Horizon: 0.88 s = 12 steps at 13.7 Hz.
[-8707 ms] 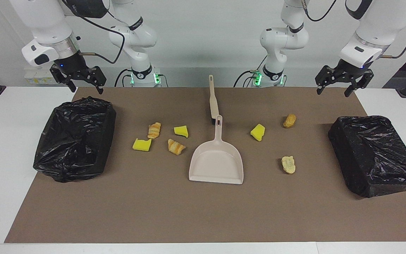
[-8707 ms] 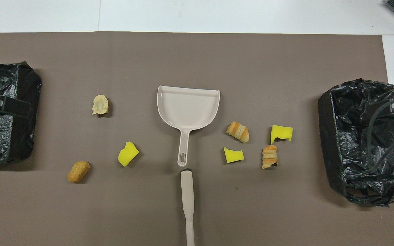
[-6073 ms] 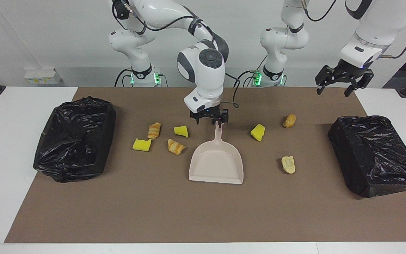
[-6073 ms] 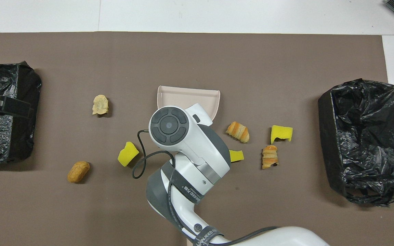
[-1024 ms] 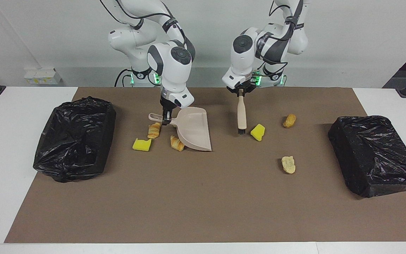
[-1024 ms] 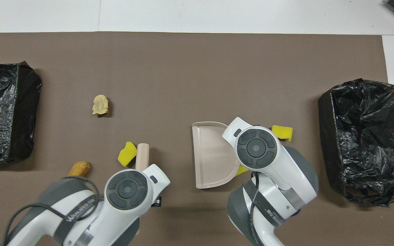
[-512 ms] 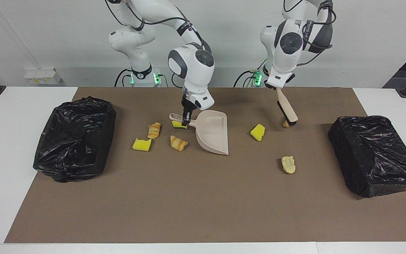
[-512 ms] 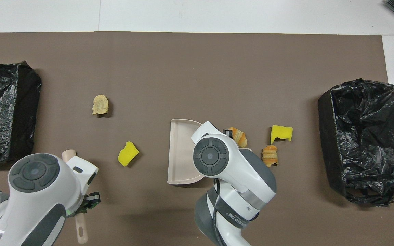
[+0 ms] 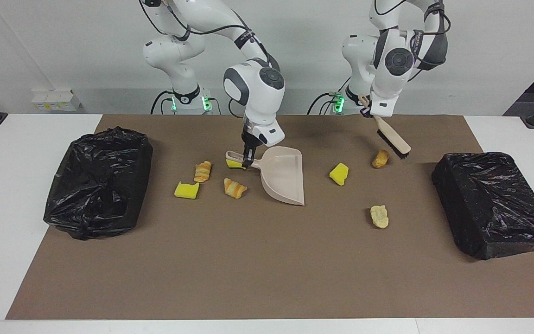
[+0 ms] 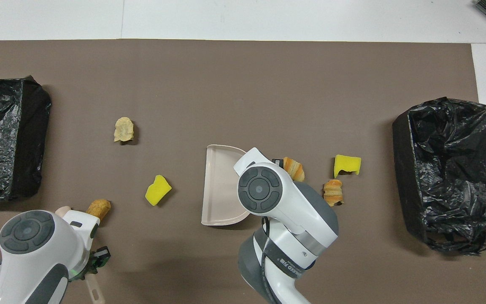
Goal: Sweep and dump trash in bin
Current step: 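Sweep bread and sponge pieces into the dustpan with the left gripper's brush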
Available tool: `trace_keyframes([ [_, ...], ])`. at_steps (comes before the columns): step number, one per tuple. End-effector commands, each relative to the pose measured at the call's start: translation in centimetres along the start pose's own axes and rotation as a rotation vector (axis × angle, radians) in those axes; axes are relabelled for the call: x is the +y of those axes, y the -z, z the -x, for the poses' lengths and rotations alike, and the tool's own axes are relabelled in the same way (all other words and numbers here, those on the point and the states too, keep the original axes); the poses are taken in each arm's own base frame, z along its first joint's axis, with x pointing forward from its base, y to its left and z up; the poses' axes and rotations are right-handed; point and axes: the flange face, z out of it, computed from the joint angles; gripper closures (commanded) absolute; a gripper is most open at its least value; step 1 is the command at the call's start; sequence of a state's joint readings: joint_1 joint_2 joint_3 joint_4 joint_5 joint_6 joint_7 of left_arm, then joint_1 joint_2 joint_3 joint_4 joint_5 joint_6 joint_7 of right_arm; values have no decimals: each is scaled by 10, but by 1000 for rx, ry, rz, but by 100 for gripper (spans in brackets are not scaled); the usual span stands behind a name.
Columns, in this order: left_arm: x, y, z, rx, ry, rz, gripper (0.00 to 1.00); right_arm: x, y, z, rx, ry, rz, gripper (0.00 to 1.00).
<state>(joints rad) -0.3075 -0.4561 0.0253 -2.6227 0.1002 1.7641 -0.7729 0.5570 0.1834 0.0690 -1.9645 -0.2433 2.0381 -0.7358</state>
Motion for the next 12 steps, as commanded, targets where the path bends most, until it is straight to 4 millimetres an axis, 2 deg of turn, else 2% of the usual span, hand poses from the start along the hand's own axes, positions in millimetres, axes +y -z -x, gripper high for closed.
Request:
trace_keyframes([
  [1, 14, -11, -5, 55, -22, 17, 100, 3, -5, -5, 26, -47, -7, 100],
  [2, 30, -8, -9, 87, -59, 39, 100, 3, -6, -5, 34, -63, -14, 100],
  [6, 111, 7, -1, 130, -367, 85, 100, 1, -19, -1, 73, -88, -44, 100],
  [9, 147, 12, 9, 162, -545, 139, 100, 0, -19, -3, 105, -67, -53, 100],
  [12, 186, 22, 54, 186, -719, 147, 100, 0, -20, -2, 105, -56, -54, 100],
])
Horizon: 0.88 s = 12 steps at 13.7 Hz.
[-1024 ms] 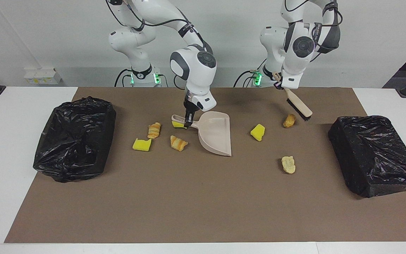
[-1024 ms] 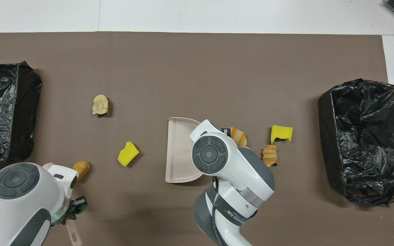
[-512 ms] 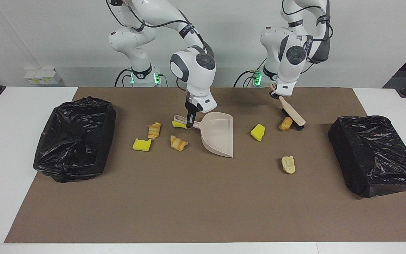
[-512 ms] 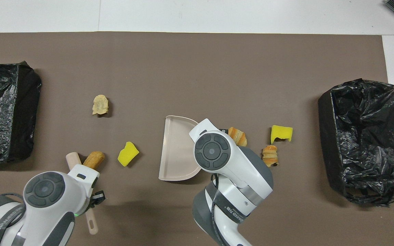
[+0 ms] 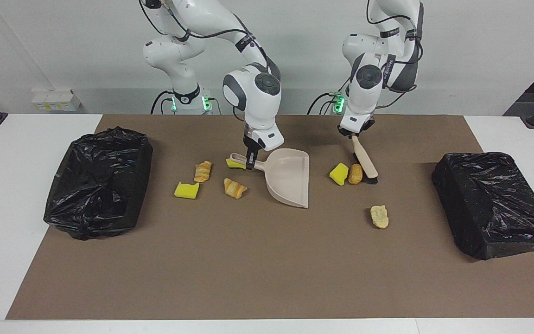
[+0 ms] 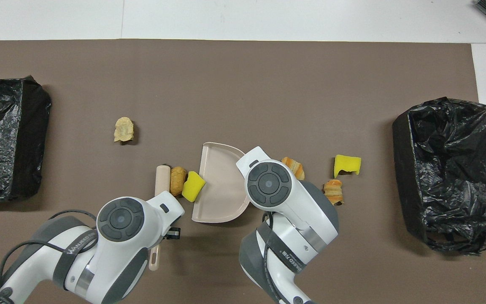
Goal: Sweep and dump trash in bin
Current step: 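Sweep bread and sponge pieces into the dustpan with the left gripper's brush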
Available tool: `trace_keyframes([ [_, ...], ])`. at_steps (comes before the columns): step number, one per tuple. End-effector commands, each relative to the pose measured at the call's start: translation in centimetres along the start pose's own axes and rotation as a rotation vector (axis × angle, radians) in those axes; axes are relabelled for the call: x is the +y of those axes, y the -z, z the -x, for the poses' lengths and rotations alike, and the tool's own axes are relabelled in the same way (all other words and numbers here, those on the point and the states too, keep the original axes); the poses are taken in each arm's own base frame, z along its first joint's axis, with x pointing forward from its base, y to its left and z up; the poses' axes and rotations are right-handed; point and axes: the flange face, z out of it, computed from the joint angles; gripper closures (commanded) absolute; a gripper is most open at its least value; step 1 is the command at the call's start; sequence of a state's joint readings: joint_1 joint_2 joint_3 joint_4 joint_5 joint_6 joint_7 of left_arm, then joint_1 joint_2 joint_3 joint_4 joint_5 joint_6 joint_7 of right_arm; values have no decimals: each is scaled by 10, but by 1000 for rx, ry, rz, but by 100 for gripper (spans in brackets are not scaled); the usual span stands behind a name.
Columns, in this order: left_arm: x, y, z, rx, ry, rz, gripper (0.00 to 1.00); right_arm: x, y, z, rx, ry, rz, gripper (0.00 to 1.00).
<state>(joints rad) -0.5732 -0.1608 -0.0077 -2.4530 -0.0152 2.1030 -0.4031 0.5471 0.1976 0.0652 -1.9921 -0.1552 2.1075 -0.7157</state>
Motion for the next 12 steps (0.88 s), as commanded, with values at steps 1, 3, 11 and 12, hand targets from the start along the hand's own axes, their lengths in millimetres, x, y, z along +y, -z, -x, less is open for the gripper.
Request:
trace_keyframes([
  [1, 55, 8, 12, 17, -155, 25, 100, 5, -6, 8, 28, 23, -16, 100],
  [3, 96, 29, 22, 28, -193, 67, 100, 14, -13, 21, 21, 37, -29, 100],
  [11, -11, 66, -38, 18, -19, -10, 100, 14, -12, 18, 24, 42, -25, 100],
  [12, -36, 68, -48, 34, 8, -35, 100, 14, -12, 18, 24, 42, -25, 100],
])
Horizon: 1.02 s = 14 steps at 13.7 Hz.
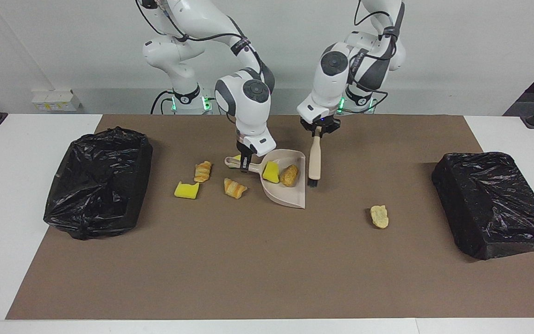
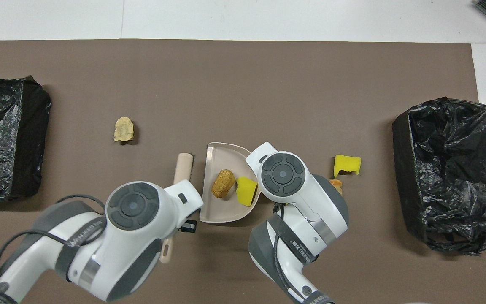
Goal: Sweep and dump trash in bin
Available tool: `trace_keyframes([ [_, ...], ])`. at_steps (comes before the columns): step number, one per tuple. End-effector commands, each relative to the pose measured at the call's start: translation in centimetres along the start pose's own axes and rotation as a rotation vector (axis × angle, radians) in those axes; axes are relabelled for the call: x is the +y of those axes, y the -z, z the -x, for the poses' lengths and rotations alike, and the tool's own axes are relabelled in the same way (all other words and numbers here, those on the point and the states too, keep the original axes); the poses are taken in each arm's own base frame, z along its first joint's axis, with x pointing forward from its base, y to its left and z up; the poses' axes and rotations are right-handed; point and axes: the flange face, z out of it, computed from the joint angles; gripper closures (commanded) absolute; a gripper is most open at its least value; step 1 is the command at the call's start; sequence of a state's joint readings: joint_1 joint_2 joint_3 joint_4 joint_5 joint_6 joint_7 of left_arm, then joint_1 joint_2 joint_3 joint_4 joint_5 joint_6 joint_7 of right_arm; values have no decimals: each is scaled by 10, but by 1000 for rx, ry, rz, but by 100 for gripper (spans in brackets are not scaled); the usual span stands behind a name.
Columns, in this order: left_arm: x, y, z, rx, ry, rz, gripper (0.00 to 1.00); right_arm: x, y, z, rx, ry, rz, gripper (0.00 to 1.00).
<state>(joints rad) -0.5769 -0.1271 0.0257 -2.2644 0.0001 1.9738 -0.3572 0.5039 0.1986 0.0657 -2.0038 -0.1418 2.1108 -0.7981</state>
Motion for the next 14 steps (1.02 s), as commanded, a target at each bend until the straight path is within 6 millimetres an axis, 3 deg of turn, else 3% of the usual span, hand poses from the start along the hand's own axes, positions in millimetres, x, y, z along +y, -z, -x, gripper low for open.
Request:
trace_keyframes([
  [1, -56, 4, -25, 31, 34, -62, 100, 0, -2, -1, 24, 8, -2, 100],
  [6, -194, -9, -85, 96, -129, -36, 100, -1, -2, -2, 24, 11, -1, 100],
  [7, -203, -15, -93, 89, -167, -37, 100, -1, -2, -2, 23, 11, -3, 100],
  [10, -200, -45, -101, 43, -202, -33, 100, -2, -1, -2, 20, 11, -4, 100],
  [12, -189, -54, -98, 18, -224, -33, 100, -2, -2, -2, 17, 8, -8, 100],
  [14, -151, -52, -90, -18, -297, -41, 100, -2, -2, -1, 14, 4, -11, 100],
])
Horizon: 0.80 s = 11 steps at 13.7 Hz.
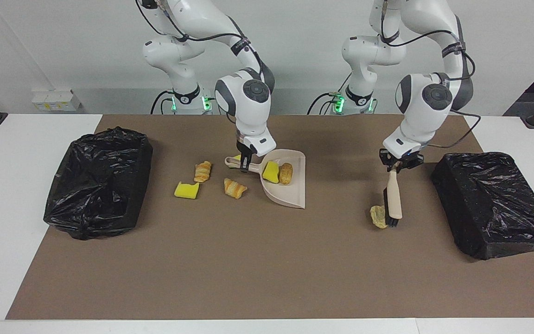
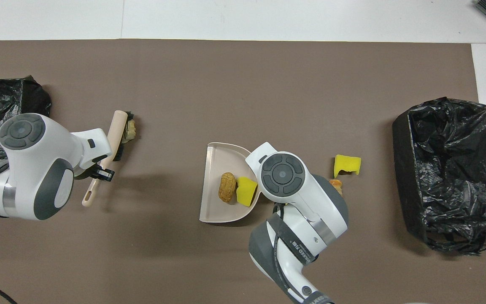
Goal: Sweep and dump trash in bin
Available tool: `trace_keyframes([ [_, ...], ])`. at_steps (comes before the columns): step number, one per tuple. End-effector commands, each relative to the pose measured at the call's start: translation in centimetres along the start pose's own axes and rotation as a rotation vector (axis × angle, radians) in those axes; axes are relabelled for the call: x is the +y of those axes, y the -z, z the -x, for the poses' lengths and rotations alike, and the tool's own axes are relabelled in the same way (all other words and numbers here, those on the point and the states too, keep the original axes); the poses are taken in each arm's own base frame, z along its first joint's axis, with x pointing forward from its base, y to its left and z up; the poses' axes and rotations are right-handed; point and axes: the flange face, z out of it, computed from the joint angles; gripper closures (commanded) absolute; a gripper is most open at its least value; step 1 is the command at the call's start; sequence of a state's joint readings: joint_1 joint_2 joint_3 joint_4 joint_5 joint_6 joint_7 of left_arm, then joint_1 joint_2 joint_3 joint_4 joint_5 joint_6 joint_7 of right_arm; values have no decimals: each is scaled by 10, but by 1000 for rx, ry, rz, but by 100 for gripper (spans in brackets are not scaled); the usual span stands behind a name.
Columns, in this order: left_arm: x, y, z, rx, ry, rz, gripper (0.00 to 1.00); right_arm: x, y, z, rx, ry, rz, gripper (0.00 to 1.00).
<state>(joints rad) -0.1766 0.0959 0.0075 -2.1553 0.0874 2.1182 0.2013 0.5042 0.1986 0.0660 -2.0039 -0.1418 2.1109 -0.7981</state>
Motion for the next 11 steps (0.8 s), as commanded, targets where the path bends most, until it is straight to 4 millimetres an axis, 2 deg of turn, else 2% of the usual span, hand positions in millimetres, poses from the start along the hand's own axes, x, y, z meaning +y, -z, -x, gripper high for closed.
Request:
trace_keyframes([
  [1, 57, 1, -2, -72, -114, -18, 100, -2, -1, -1, 14, 3, -11, 100],
  [3, 120, 8, 1, -104, -171, -24, 100, -4, -3, 1, 1, 9, -24, 100],
  [4, 146, 10, 6, -108, -164, -31, 100, -4, -3, 3, -2, 9, -28, 100],
  [7, 239, 22, 27, -145, -85, -13, 100, -4, -5, 7, -15, 13, -42, 100],
  [8, 260, 34, 32, -121, -53, 3, 100, -3, -6, 8, -14, 23, -43, 100],
  [9, 268, 50, 32, -92, -33, 26, 100, 1, -7, 13, -13, 39, -45, 100],
  [11, 266, 96, 42, -28, -9, 88, 100, 6, -9, 18, -13, 40, -47, 100],
])
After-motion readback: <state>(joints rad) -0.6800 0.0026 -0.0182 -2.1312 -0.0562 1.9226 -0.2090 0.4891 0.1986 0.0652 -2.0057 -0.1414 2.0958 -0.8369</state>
